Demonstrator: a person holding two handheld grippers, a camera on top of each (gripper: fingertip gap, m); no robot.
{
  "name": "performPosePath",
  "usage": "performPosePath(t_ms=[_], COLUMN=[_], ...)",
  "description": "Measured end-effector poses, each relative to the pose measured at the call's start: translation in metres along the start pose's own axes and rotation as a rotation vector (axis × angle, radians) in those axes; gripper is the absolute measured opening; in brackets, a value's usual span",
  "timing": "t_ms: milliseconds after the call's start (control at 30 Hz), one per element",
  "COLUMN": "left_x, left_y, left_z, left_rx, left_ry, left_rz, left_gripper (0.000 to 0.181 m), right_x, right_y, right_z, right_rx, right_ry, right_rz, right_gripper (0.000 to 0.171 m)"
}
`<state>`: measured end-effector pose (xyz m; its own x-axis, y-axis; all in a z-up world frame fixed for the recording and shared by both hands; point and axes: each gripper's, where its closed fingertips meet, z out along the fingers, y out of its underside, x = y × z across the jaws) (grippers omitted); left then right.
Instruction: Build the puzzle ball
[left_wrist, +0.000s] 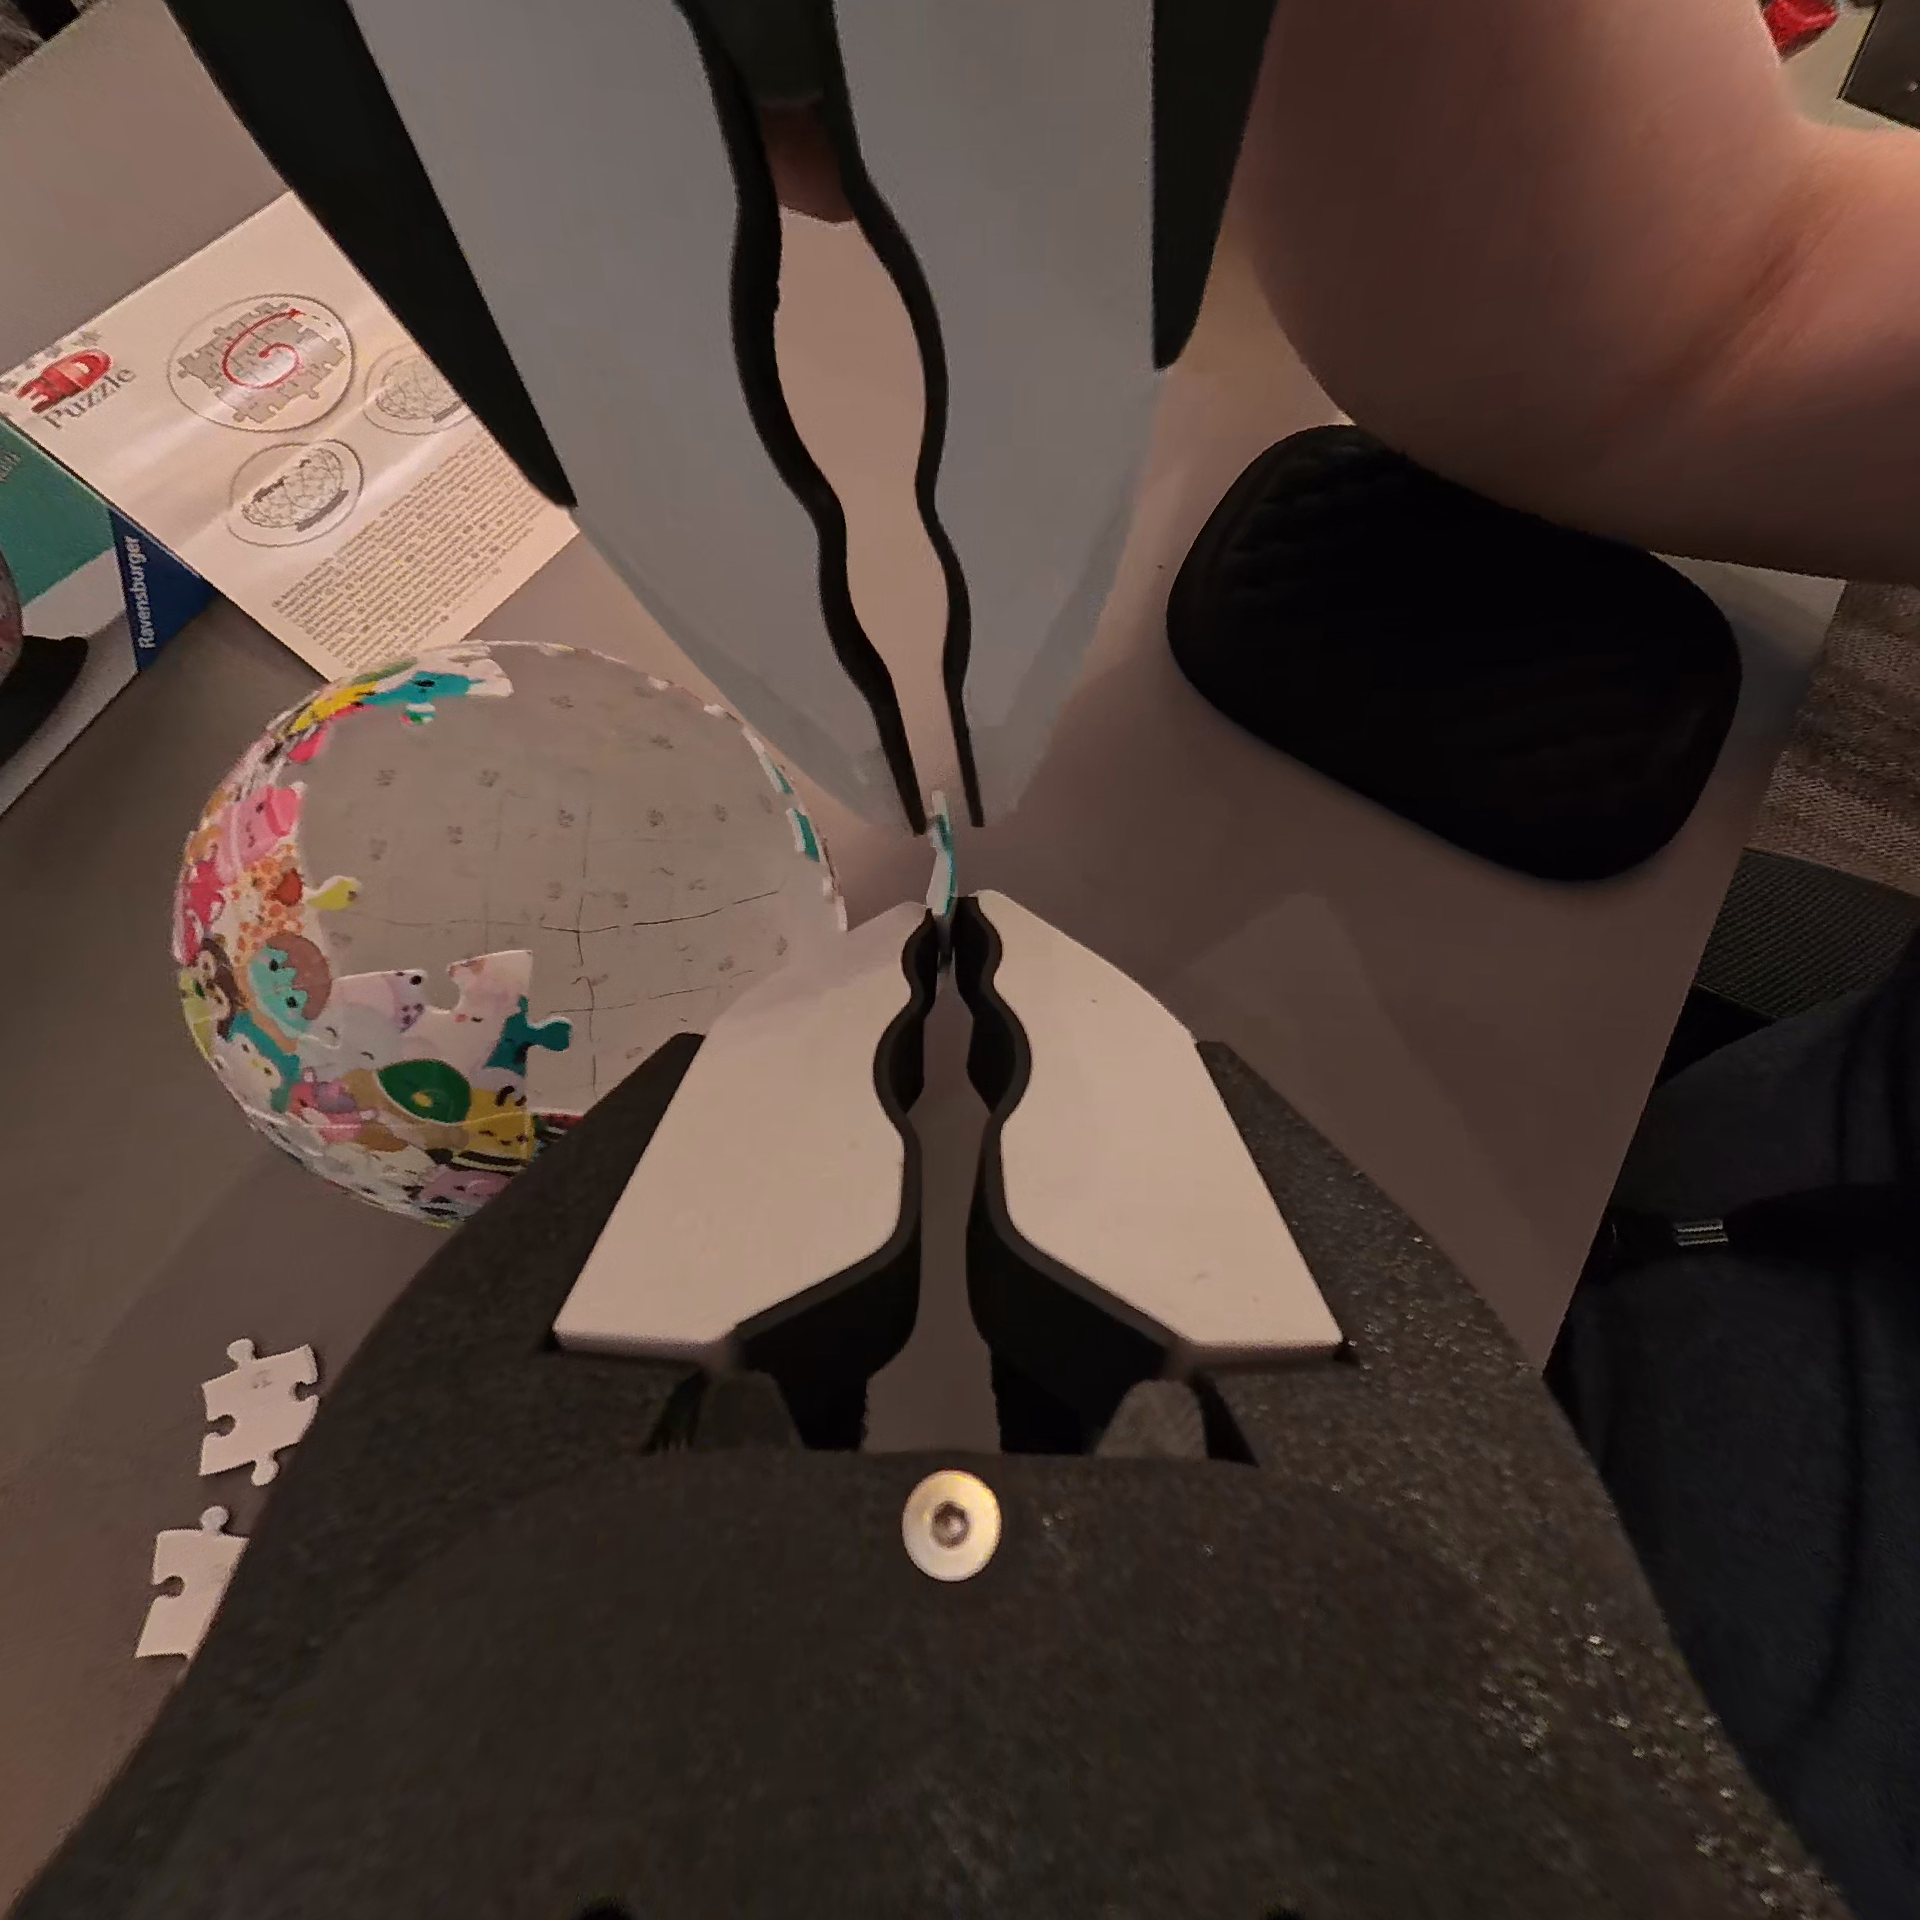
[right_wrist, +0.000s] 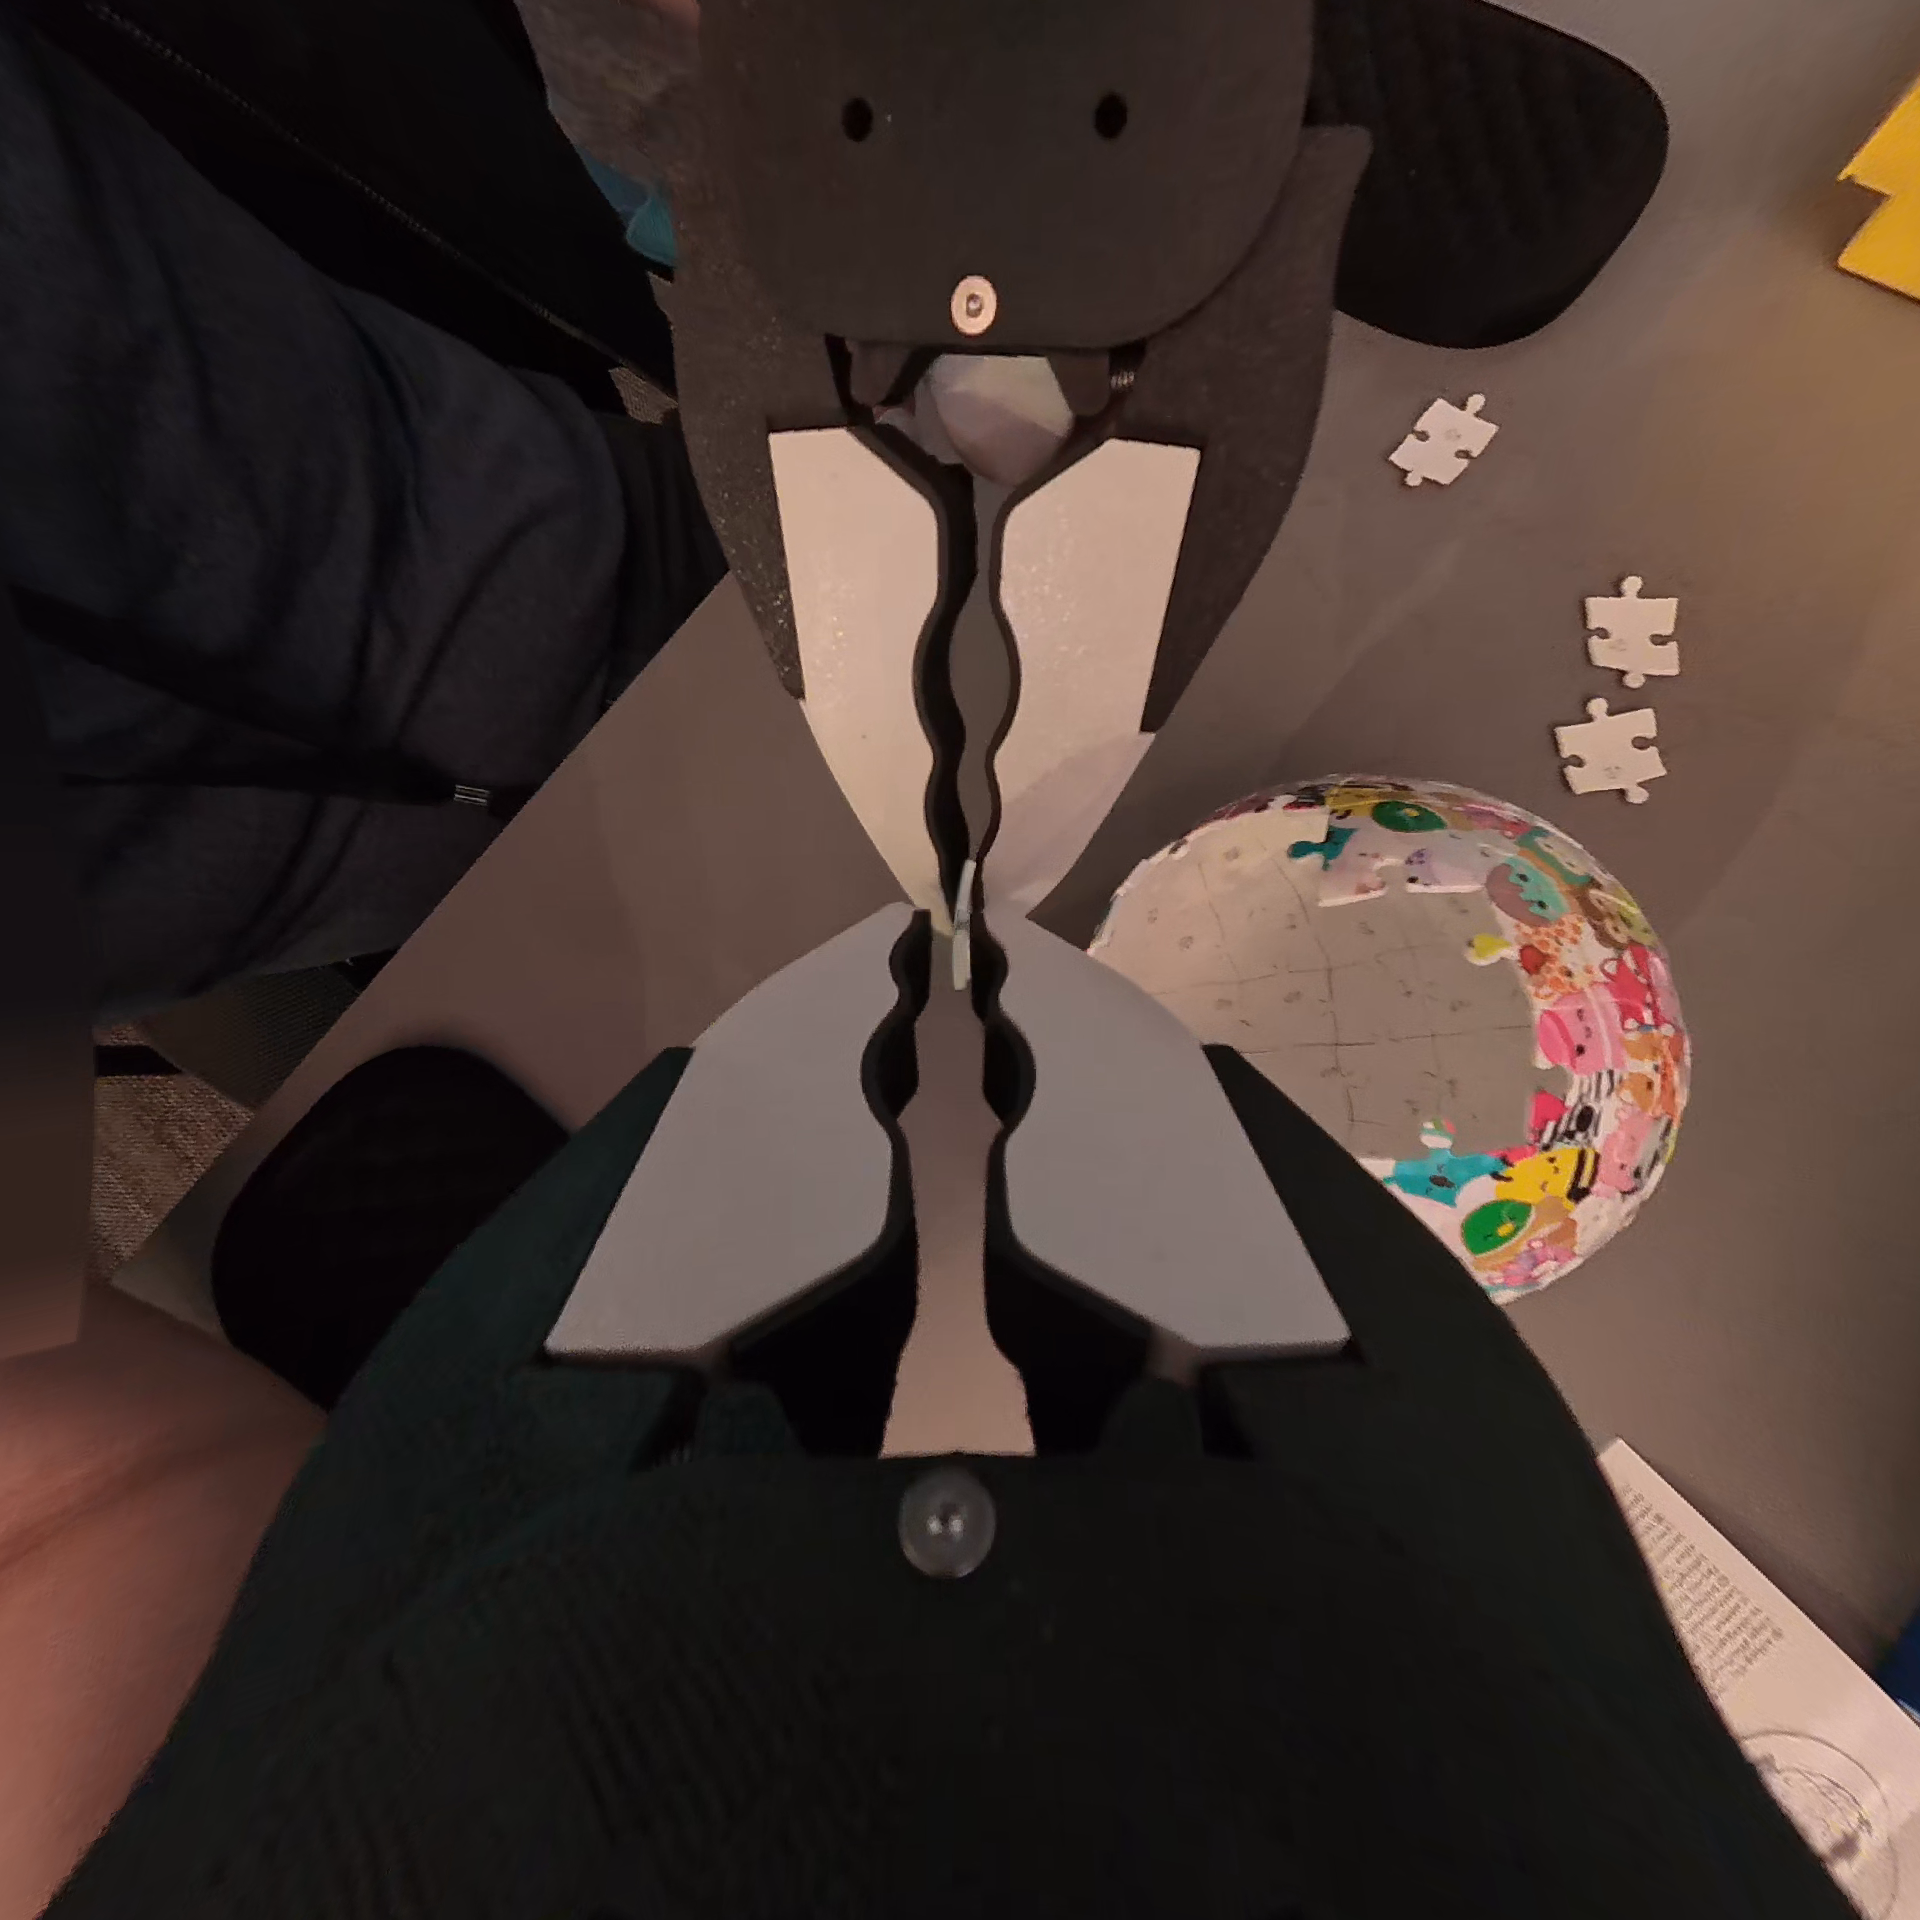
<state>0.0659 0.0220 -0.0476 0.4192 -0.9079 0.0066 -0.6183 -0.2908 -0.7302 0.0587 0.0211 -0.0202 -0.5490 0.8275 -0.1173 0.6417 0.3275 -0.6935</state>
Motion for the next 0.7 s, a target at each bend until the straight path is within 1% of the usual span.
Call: performPosePath(t_ms=[167, 267, 333, 400, 467, 500, 567, 700], left_x=[-0.001, 0.001, -0.001, -0.002, -0.002, -0.004, -0.002, -0.002], left_y=[-0.003, -0.001, 0.000, 0.001, 0.004, 0.007, 0.013, 0.018], left_z=[-0.001, 0.000, 0.000, -0.004, -0.009, -0.010, -0.010, -0.003], left_rx=[0.003, -0.008, -0.024, -0.041, -0.072, -0.103, -0.173, -0.282], left_ry=[-0.011, 0.004, -0.009, -0.006, 0.022, 0.034, 0.088, 0.145], left_rz=[0.011, 0.021, 0.023, 0.034, 0.048, 0.048, 0.035, 0.031], left_gripper=[0.003, 0.003, 0.022, 0.041, 0.055, 0.066, 0.081, 0.082], right_x=[0.002, 0.000, 0.001, 0.008, 0.013, 0.014, 0.017, 0.017], right_y=[0.004, 0.004, 0.008, 0.016, 0.022, 0.026, 0.034, 0.033], right_z=[0.003, 0.004, 0.006, 0.008, 0.009, 0.010, 0.013, 0.019], right_rx=[-0.031, -0.016, -0.010, -0.017, -0.008, -0.015, -0.045, -0.050], right_ry=[0.007, -0.003, -0.016, 0.009, 0.006, 0.000, 0.005, -0.017], right_rz=[0.001, 0.005, 0.034, 0.061, 0.104, 0.123, 0.147, 0.148], right_gripper=[0.003, 0.003, 0.003, 0.003, 0.003, 0.003, 0.003, 0.003])
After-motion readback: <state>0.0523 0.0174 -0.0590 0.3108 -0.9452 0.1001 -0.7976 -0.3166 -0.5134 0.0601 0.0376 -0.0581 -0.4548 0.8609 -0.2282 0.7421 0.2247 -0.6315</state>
